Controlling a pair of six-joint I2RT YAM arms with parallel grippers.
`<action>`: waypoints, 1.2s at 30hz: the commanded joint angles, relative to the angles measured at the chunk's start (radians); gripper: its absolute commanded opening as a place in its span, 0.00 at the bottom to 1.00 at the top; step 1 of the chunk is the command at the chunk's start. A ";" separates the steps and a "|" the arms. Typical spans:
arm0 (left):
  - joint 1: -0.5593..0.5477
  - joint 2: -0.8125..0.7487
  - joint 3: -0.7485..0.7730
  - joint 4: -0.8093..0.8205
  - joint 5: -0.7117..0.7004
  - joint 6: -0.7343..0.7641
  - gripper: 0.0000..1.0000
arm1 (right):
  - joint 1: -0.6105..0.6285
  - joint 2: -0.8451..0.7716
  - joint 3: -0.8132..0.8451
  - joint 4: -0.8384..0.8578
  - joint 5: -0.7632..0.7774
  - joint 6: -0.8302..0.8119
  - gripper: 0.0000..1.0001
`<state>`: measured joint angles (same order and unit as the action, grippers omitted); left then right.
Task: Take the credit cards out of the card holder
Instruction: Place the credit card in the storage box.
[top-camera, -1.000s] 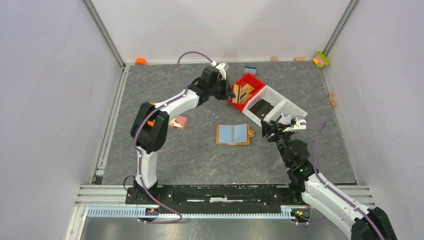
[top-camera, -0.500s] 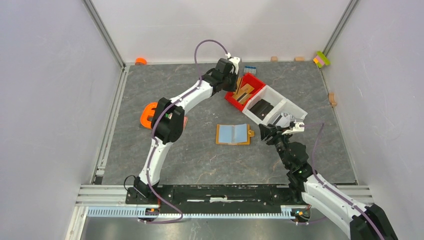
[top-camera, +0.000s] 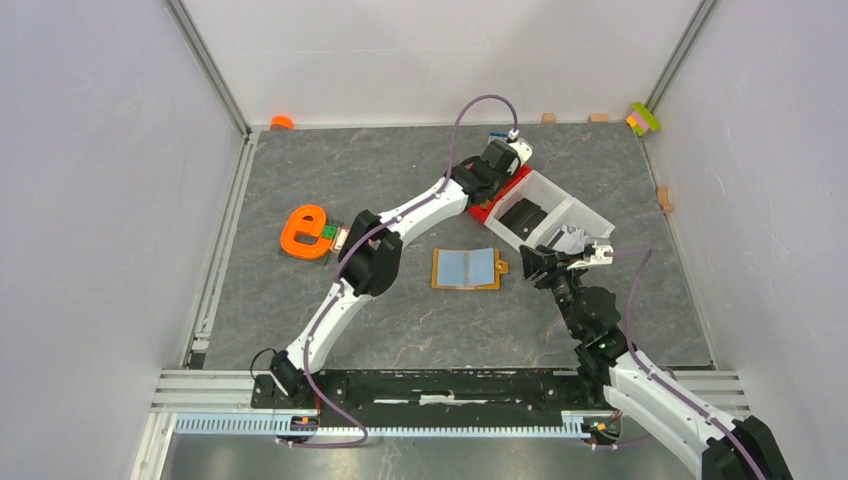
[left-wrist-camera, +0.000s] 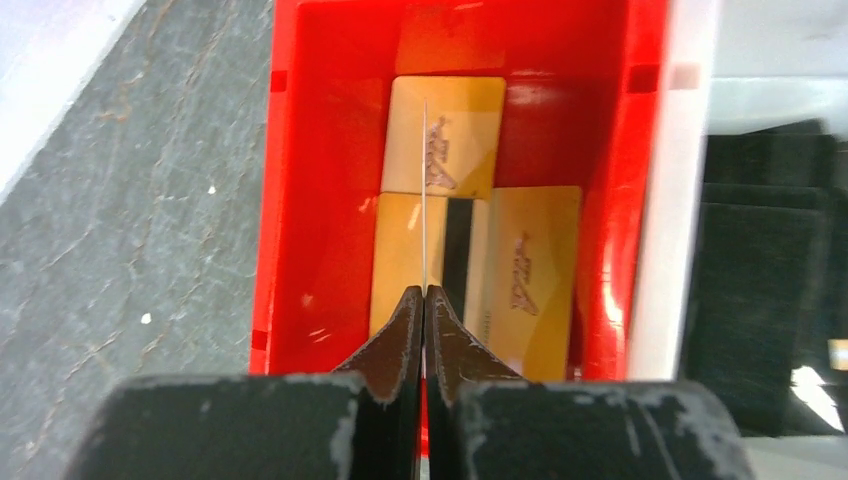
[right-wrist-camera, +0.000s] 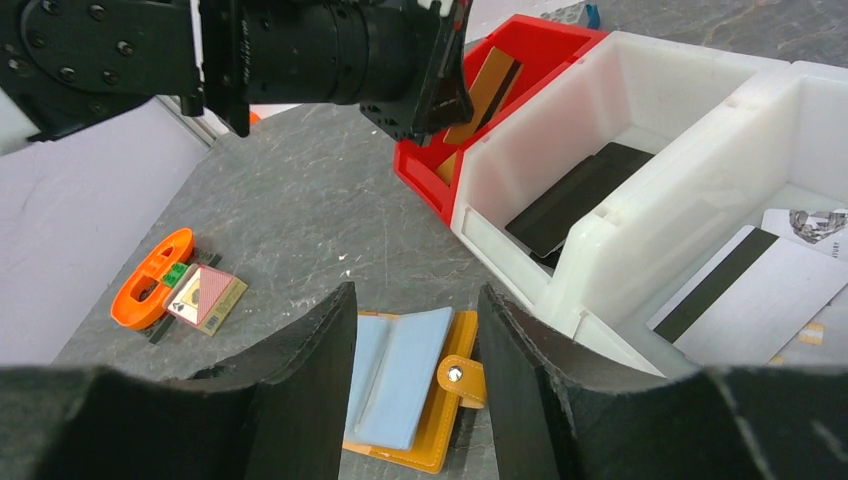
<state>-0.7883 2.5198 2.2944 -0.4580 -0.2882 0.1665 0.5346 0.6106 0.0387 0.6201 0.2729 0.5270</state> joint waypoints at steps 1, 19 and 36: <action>0.015 0.037 0.078 -0.012 -0.172 0.089 0.04 | -0.003 -0.038 -0.018 0.039 0.031 0.004 0.52; 0.012 -0.072 -0.014 -0.001 -0.104 -0.018 0.46 | -0.003 -0.085 -0.023 0.023 0.065 -0.011 0.51; -0.035 -0.682 -0.691 -0.037 0.104 -0.415 0.53 | -0.002 0.190 0.098 -0.036 -0.045 0.006 0.82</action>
<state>-0.8051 1.9945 1.7916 -0.5617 -0.3176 -0.0689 0.5346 0.7052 0.0547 0.6014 0.2840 0.5255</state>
